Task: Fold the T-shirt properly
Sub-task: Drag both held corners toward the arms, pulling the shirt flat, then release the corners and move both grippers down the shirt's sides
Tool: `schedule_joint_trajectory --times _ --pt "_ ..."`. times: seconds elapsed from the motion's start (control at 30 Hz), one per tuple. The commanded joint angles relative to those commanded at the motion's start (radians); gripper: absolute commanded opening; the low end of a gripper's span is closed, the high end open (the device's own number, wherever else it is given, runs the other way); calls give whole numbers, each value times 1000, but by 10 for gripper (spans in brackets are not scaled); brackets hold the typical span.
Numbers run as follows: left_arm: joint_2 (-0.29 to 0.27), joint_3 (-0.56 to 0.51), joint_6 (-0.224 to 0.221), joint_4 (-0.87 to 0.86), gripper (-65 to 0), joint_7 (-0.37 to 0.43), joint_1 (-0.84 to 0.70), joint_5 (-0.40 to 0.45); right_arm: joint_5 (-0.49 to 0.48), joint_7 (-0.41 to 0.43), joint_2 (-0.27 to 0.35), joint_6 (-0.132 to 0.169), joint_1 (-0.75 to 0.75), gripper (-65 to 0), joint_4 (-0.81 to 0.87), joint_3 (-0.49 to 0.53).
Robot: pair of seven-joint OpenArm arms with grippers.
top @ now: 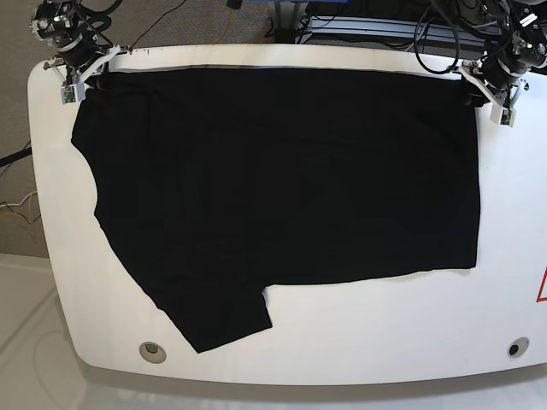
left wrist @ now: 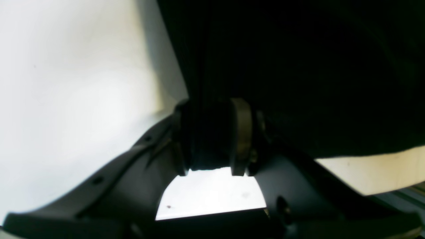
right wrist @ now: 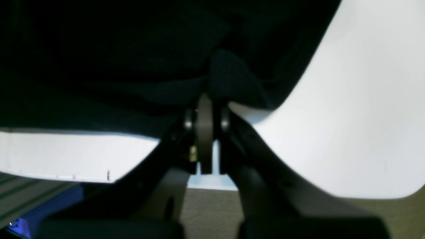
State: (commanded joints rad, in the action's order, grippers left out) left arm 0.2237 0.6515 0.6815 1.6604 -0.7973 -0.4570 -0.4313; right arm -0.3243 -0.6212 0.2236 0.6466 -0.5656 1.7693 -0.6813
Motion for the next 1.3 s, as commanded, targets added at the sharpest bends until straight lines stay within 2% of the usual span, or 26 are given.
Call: schedule_joint_trajectory --times 0.17,0.37,0.57,0.63,0.9,0.97,1.03,1.1,1.23,1.3 --pt "-2 3 -6 17 -429 14 0 0 36 15 1 -3 3 -558 7 -2" --pt "1 20 -9 73 -421 11 5 4 55 13 0 1 4 -415 28 -12" --pt "5 36 -11 104 -426 0 17 11 26 -61 -12 3 14 -282 82 -28" --pt "4 28 -8 93 -440 17 39 9 13 -102 -18 13 32 -231 102 -43" --pt "5 23 -4 90 -446 23 76 -1 14 -102 -21 29 77 -232 140 -51" --pt "6 20 -3 88 -448 27 92 -6 14 -90 -20 35 87 -247 148 -46" --pt "19 17 2 95 -501 44 143 -2 18 -57 -20 39 102 -307 164 -53" --pt "22 17 4 94 -515 48 150 -1 21 -53 -19 40 101 -325 164 -52" --pt "24 21 8 96 -502 46 146 -2 31 -46 -16 41 85 -330 167 -49" --pt "23 29 12 98 -467 40 137 -2 36 -43 -14 39 70 -322 168 -50"
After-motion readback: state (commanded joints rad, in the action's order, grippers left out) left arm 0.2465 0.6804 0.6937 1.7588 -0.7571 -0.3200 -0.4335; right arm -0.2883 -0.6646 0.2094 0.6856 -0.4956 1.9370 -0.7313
